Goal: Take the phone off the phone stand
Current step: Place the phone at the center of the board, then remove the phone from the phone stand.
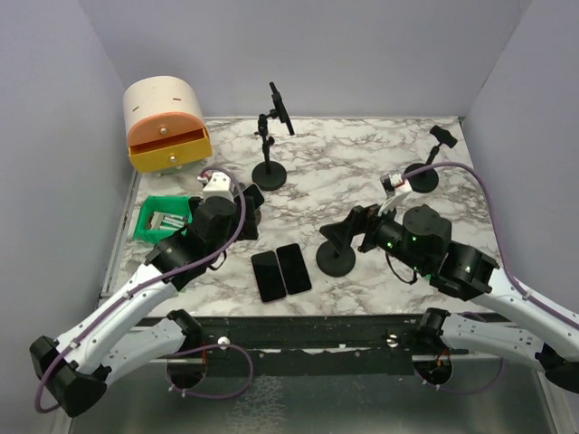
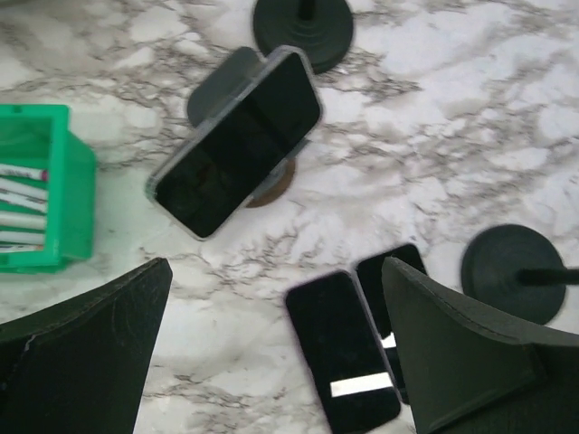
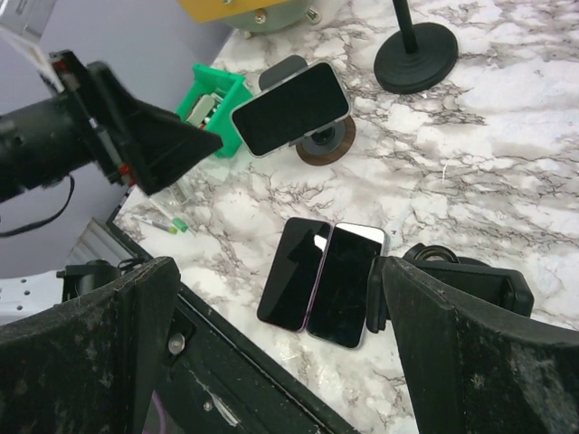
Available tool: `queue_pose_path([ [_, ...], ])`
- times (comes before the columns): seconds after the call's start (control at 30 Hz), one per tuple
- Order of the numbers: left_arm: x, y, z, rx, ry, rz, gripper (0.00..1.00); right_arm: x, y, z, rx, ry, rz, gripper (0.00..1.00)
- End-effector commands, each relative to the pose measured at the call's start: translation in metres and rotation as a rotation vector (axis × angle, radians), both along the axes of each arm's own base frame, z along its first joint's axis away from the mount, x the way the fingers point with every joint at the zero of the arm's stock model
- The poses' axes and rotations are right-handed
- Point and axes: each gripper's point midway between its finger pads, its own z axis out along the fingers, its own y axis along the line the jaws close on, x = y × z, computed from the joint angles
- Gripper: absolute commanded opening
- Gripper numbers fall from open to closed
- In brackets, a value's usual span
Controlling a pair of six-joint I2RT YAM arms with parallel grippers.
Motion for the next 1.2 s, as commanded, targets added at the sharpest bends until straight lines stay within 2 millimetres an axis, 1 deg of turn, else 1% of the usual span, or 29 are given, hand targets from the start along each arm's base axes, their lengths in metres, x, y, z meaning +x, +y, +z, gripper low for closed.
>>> queue_pose_path([
  [0.0, 0.029, 0.022, -0.001, -0.030, 0.011, 0.020, 0.99, 0.000, 0.009, 0.004, 0.004, -0.022, 0.042, 0.99],
  [0.07, 0.039, 0.032, -0.007, -0.095, 0.037, 0.029, 0.99, -0.001, 0.011, 0.006, 0.003, -0.030, 0.052, 0.99],
  [0.1, 0.046, 0.041, -0.010, -0.128, 0.042, 0.050, 0.99, -0.001, 0.012, 0.007, 0.004, -0.033, 0.056, 0.99],
  [0.13, 0.050, 0.043, -0.013, -0.161, 0.050, 0.044, 0.99, -0.001, 0.012, 0.006, 0.002, -0.035, 0.059, 0.99],
  [0.17, 0.053, 0.043, -0.017, -0.185, 0.057, 0.047, 0.99, -0.001, 0.013, 0.007, 0.003, -0.038, 0.062, 0.99],
  [0.2, 0.055, 0.038, -0.020, -0.213, 0.068, 0.025, 0.99, -0.001, 0.014, 0.008, 0.007, -0.044, 0.066, 0.99],
  [0.27, 0.061, 0.033, -0.031, -0.276, 0.098, 0.021, 0.99, -0.001, 0.015, 0.009, 0.012, -0.053, 0.074, 0.99],
  [0.33, 0.066, 0.034, -0.041, -0.332, 0.119, 0.029, 0.98, -0.001, 0.017, 0.010, 0.015, -0.060, 0.081, 0.99],
  [0.4, 0.070, 0.037, -0.049, -0.364, 0.127, 0.045, 0.96, -0.001, 0.019, 0.011, 0.012, -0.067, 0.091, 0.99],
  [0.6, 0.074, 0.043, -0.070, -0.391, 0.159, 0.082, 0.86, -0.001, 0.019, 0.016, 0.008, -0.089, 0.100, 0.99],
  [0.77, 0.076, 0.045, -0.080, -0.420, 0.153, 0.102, 0.78, -0.002, 0.019, 0.019, 0.012, -0.102, 0.110, 0.99],
  [0.87, 0.076, 0.041, -0.086, -0.444, 0.149, 0.088, 0.72, -0.003, 0.018, 0.020, 0.012, -0.109, 0.111, 0.99],
  [1.0, 0.076, 0.042, -0.095, -0.457, 0.158, 0.092, 0.59, -0.003, 0.016, 0.022, 0.006, -0.120, 0.107, 0.99],
  [1.1, 0.078, 0.042, -0.095, -0.460, 0.151, 0.092, 0.51, -0.001, 0.015, 0.022, -0.001, -0.124, 0.102, 0.99],
  [1.17, 0.078, 0.044, -0.092, -0.456, 0.141, 0.093, 0.42, -0.001, 0.016, 0.021, -0.005, -0.124, 0.102, 0.99],
])
